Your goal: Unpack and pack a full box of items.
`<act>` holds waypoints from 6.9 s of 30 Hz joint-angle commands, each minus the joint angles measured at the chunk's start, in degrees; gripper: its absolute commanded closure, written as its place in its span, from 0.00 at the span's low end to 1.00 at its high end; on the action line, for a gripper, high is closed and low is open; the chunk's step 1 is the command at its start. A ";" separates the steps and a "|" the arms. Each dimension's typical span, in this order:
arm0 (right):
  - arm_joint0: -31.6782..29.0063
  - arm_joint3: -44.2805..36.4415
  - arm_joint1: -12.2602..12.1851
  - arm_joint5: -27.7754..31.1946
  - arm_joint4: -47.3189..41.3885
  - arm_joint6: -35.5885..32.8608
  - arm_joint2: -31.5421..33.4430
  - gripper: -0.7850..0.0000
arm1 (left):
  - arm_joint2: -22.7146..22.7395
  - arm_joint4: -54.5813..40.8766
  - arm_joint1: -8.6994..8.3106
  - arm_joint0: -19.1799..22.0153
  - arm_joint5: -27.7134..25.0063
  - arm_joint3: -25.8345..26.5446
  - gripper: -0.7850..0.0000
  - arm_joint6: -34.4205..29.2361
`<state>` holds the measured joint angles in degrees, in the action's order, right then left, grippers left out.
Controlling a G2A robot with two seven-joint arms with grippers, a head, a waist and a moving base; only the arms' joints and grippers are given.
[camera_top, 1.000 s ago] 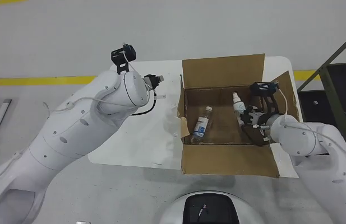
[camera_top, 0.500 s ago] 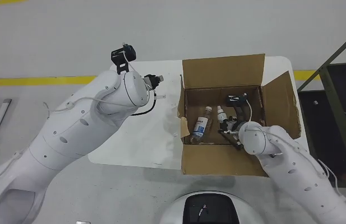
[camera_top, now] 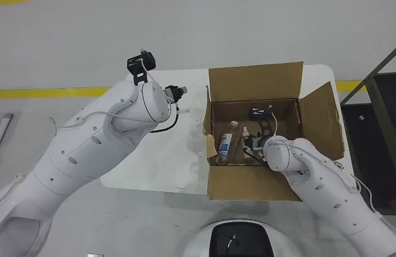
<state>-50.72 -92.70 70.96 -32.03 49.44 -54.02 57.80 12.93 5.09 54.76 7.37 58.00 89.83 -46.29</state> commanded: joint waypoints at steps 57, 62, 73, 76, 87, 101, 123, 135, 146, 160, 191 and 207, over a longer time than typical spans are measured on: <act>-34.51 -14.45 -7.71 39.11 14.97 -14.76 43.42 0.55 | 0.00 0.00 0.00 0.00 0.00 0.00 0.00 0.00; -33.77 -13.40 -7.78 37.71 15.09 -13.80 43.13 0.55 | 0.00 0.00 0.00 0.00 0.00 0.00 0.00 0.00; -32.27 -10.03 -7.94 36.86 15.52 -12.43 41.38 0.55 | 0.00 0.00 0.00 0.00 0.00 0.00 0.00 0.00; -31.92 -9.69 -7.98 36.50 15.16 -12.14 41.28 0.56 | 0.00 0.00 0.00 0.00 0.00 0.00 0.00 0.00; -31.33 -8.89 -8.22 36.37 15.02 -11.91 40.64 0.61 | 0.00 0.00 0.00 0.00 0.00 0.00 0.00 0.00; -30.42 -7.80 -8.46 35.83 14.43 -11.51 39.84 1.00 | 0.00 0.00 0.00 0.00 0.00 0.00 0.00 0.00; -32.79 -16.47 -7.36 26.67 -28.48 5.64 58.72 1.00 | 0.00 0.00 0.00 0.00 0.00 0.00 0.00 0.00; -34.12 -18.84 -6.31 36.07 -63.16 10.53 66.41 1.00 | 0.00 0.00 0.00 0.00 0.00 0.00 0.00 0.00; -28.40 -27.72 -7.59 29.91 -55.95 6.93 53.69 1.00 | 0.00 0.00 0.00 0.00 0.00 0.00 0.00 0.00; -16.15 -30.06 -7.95 6.23 -20.04 10.18 20.61 1.00 | 0.00 0.00 0.00 0.00 0.00 0.00 0.00 0.00; 1.11 4.05 -2.90 -5.93 3.81 1.72 -3.76 0.88 | 0.00 0.00 0.00 0.00 0.00 0.00 0.00 0.00; 1.66 4.55 -1.88 -4.53 4.91 -0.07 -2.70 0.56 | 0.00 0.00 0.00 0.00 0.00 0.00 0.00 0.00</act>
<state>-48.87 -87.73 69.10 -36.61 54.23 -54.02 54.71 12.93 5.09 54.76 7.37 58.00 89.83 -46.29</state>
